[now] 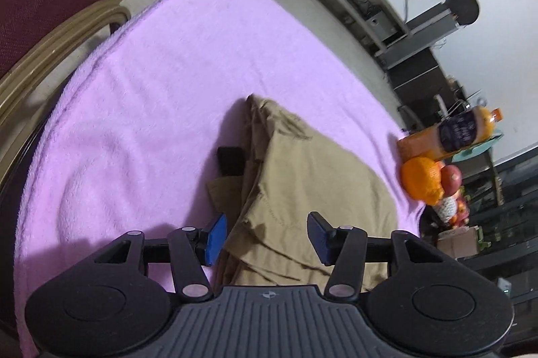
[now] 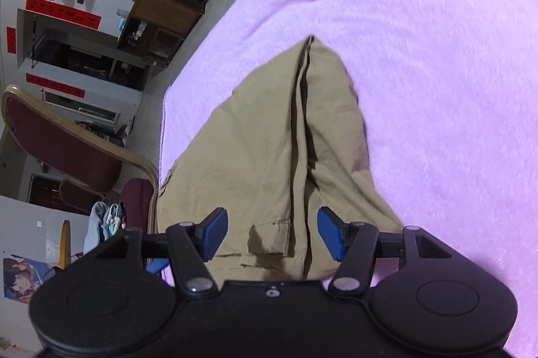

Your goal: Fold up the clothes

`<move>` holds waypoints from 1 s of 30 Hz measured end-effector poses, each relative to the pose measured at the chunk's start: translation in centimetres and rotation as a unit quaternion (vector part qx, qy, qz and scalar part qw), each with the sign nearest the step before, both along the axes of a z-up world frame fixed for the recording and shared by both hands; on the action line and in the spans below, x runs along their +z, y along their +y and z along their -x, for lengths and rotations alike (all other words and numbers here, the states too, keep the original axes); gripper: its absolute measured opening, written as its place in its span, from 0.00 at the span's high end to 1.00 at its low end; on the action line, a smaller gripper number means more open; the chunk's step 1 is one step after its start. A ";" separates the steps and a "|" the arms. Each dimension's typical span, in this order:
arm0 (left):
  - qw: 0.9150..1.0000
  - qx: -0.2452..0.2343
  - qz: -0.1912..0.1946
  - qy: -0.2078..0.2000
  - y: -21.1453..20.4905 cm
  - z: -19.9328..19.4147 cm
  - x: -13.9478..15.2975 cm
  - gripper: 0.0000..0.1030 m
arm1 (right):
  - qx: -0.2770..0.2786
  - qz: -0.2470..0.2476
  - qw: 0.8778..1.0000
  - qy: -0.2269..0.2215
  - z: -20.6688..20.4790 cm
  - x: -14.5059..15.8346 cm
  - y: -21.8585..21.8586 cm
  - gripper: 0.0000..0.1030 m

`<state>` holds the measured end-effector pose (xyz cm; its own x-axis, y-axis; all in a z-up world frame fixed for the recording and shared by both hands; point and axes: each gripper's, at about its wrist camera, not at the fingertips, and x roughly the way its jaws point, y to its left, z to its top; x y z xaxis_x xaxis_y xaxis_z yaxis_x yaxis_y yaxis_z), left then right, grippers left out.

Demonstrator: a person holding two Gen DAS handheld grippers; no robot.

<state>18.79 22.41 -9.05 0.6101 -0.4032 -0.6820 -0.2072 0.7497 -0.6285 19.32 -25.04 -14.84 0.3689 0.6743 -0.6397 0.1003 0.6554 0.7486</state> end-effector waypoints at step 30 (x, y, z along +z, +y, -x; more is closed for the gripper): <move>0.999 -0.023 0.001 -0.044 -4.1 0.9 0.8 0.97 | -0.018 0.067 0.987 -0.145 0.8 5.7 0.8 0.93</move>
<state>17.87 18.33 -8.28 0.6490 -0.4333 -0.6254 -0.1156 0.7563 -0.6439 18.50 -24.28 -9.10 0.5719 0.5747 -0.5853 -0.0814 0.7497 0.6567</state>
